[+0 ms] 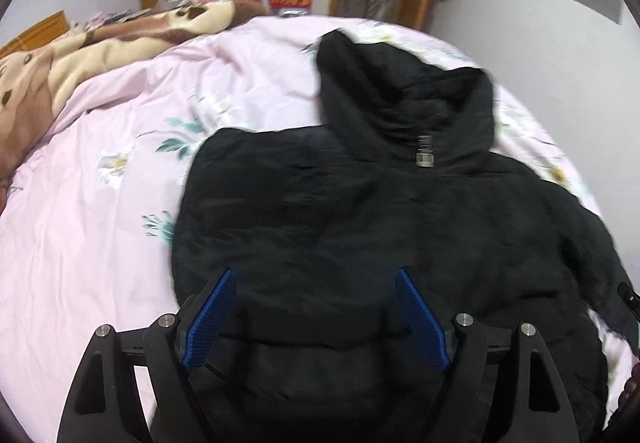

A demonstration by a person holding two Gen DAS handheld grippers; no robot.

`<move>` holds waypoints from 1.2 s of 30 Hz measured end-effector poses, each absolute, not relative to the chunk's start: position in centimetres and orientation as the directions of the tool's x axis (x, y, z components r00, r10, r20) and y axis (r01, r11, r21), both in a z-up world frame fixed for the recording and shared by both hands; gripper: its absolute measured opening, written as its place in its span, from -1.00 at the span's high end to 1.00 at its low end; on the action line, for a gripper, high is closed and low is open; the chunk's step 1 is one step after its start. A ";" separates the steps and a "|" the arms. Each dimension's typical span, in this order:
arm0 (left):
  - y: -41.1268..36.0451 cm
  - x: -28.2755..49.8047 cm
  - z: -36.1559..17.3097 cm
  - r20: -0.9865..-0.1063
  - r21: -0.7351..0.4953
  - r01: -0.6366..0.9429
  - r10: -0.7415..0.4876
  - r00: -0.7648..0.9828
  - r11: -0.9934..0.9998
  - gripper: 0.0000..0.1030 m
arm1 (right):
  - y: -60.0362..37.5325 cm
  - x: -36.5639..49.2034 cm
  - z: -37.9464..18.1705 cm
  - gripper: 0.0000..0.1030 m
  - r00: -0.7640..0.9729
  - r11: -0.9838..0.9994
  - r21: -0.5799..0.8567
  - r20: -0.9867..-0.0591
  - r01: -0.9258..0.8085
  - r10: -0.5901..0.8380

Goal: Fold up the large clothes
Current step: 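Grasp the other sleeve of the jacket with the right tool, then fold the held sleeve over the jacket body with the right tool, release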

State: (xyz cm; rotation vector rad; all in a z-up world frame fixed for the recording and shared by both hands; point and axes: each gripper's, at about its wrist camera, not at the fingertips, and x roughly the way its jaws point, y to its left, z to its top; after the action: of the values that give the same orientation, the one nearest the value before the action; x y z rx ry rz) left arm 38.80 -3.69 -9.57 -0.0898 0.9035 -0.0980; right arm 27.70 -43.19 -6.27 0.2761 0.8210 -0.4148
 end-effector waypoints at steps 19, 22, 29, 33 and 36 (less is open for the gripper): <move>-15.3 32.2 -9.6 -0.808 -0.102 0.274 -0.240 0.538 0.956 -0.58 | -65.3 12.2 -8.4 -0.48 0.442 0.573 0.174 -0.817 0.801 -0.370; -15.7 32.5 -9.7 -0.814 -0.085 0.274 -0.225 0.535 0.958 -0.58 | -65.6 13.1 -9.3 -0.48 0.460 0.581 0.204 -0.823 0.788 -0.334; -15.9 32.6 -9.9 -0.820 -0.071 0.266 -0.208 0.534 0.961 -0.58 | -65.5 14.3 -10.1 -0.46 0.444 0.602 0.182 -0.836 0.777 -0.322; -15.8 32.5 -10.0 -0.822 -0.074 0.261 -0.208 0.531 0.962 -0.58 | -64.7 14.8 -9.5 0.10 0.423 0.618 0.117 -0.825 0.777 -0.375; -15.6 32.5 -10.0 -0.821 -0.071 0.261 -0.205 0.533 0.963 -0.58 | -64.2 14.8 -8.7 0.46 0.430 0.633 0.096 -0.810 0.768 -0.398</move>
State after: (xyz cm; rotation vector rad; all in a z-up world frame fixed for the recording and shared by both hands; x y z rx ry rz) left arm 32.47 -15.63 -10.00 0.0629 0.9700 -0.2780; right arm 14.77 -64.23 -8.74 0.4989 0.8446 -0.7661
